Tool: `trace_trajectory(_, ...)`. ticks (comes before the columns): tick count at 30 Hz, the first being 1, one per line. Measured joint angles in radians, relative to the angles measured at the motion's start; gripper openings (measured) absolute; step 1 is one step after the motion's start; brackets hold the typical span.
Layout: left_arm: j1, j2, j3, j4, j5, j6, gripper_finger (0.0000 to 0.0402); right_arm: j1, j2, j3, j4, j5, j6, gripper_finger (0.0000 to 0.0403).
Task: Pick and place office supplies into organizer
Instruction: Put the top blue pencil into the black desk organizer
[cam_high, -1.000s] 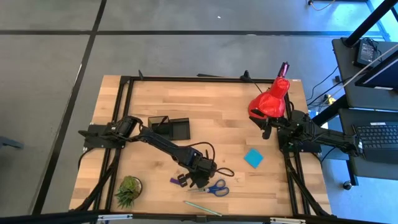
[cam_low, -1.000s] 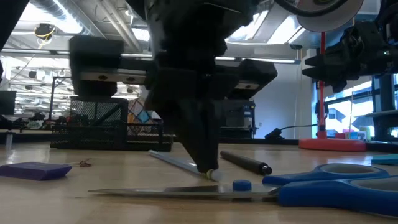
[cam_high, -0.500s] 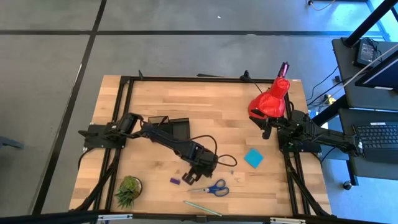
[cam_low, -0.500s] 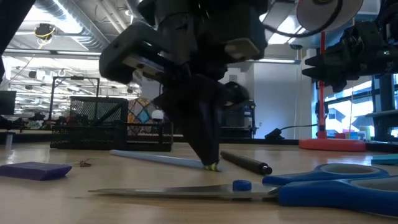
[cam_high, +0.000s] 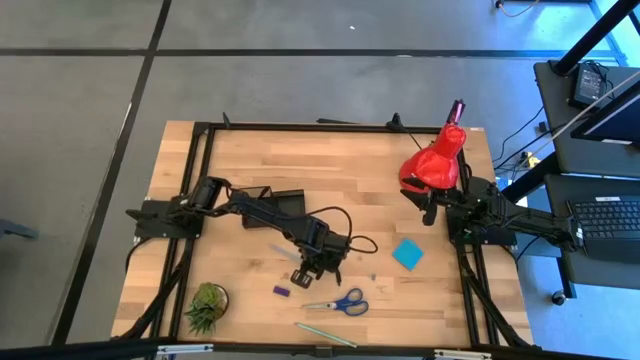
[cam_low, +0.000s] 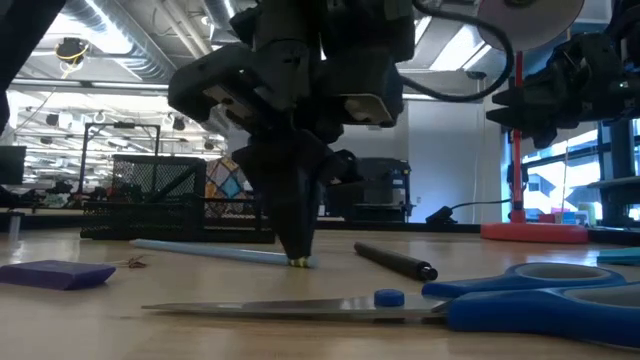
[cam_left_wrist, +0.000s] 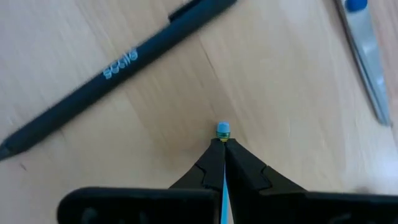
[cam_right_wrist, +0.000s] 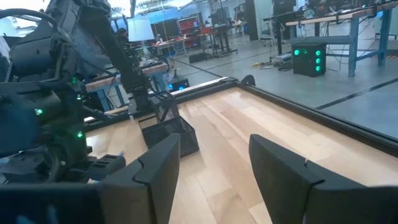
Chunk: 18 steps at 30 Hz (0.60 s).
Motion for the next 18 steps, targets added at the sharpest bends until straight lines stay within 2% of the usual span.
trace_trajectory(9,0.002,-0.004,0.002,-0.095,-0.046,0.046,0.0003,0.000,0.000,0.000,-0.001,0.001,0.000,0.0195)
trace_trajectory(18,0.001,-0.004,0.002,-0.107,-0.053,0.064,0.0003,0.000,0.000,0.000,-0.001,0.003,0.002,0.0195)
